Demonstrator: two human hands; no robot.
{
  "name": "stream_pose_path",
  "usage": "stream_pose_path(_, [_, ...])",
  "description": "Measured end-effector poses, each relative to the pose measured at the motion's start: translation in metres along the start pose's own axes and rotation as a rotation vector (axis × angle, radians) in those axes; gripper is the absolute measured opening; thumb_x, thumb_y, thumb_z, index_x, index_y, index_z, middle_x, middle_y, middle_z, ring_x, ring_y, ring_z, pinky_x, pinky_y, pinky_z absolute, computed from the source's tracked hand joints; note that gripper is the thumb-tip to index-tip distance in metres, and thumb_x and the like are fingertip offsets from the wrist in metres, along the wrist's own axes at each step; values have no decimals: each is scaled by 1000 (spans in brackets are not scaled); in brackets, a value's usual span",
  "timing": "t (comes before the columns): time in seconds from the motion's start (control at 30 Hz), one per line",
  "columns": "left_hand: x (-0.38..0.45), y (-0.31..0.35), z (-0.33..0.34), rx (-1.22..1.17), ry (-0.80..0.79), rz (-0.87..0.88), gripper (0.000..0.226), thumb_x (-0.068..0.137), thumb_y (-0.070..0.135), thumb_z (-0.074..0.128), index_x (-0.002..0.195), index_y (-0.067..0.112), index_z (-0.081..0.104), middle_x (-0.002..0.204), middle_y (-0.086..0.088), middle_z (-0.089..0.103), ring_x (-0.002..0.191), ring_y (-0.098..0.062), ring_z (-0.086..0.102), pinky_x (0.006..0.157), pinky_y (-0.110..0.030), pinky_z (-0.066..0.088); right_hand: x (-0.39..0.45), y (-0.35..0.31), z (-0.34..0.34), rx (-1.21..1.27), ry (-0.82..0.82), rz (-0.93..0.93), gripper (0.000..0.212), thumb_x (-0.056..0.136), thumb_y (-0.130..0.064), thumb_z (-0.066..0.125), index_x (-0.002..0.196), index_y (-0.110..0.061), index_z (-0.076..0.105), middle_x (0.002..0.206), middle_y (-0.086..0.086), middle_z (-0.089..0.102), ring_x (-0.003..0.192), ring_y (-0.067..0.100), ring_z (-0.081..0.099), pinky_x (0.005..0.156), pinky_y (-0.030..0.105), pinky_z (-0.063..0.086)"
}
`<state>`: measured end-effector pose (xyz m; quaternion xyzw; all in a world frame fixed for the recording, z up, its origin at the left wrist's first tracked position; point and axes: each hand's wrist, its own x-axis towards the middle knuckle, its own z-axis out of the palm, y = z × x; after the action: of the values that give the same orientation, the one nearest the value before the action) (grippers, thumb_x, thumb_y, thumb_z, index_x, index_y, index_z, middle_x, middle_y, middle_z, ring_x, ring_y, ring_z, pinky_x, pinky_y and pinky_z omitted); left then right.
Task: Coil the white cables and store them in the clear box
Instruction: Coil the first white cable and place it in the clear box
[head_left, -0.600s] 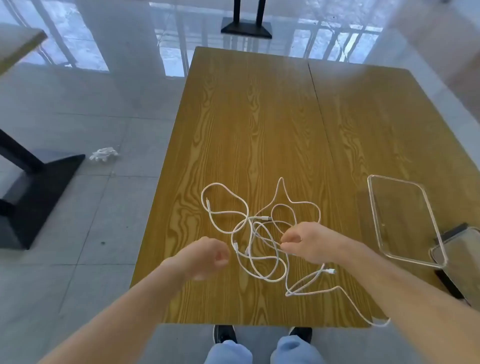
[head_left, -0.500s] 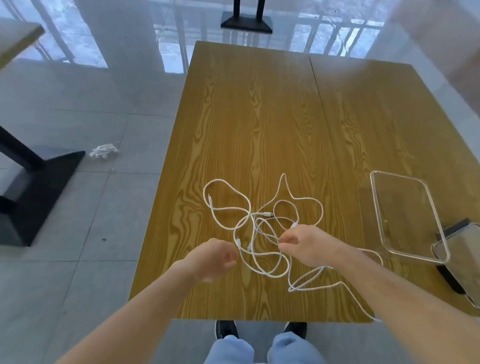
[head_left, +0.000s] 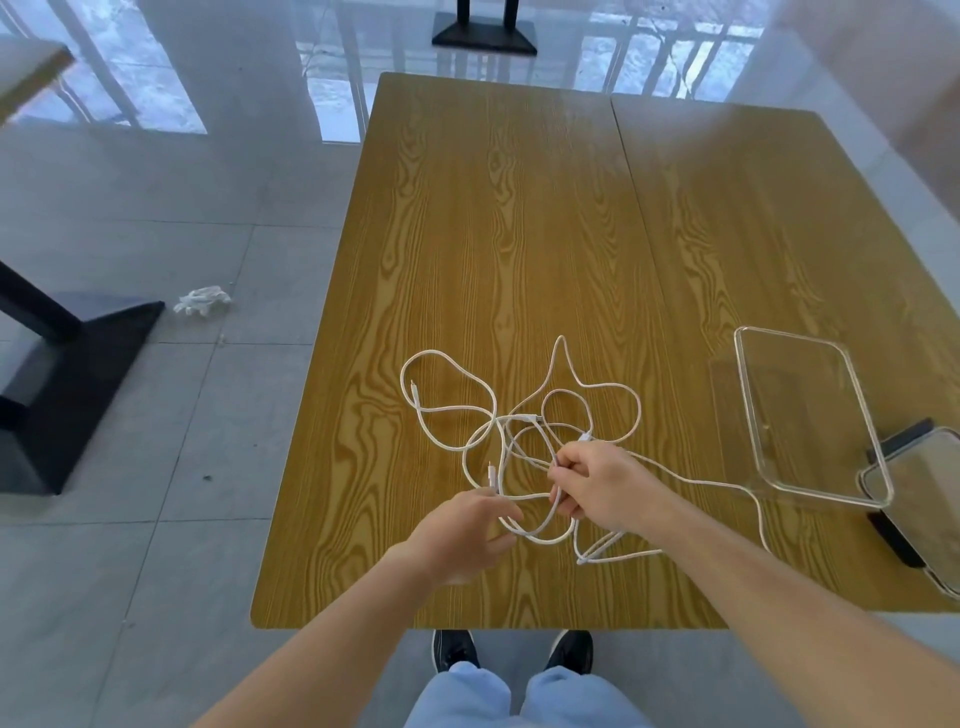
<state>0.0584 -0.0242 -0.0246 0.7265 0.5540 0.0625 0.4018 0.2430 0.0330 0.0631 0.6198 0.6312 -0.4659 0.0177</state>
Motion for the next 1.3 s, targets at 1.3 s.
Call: stream_pose_path(1.3, [44, 179, -145, -79, 673, 668, 23, 99, 15, 53, 82, 5, 65, 65, 4, 59, 56, -14, 53, 53, -32, 47, -16, -18, -198, 1004, 209, -237, 34, 102, -19, 43, 88, -8, 72, 76, 8, 62, 65, 20, 59, 64, 37, 52])
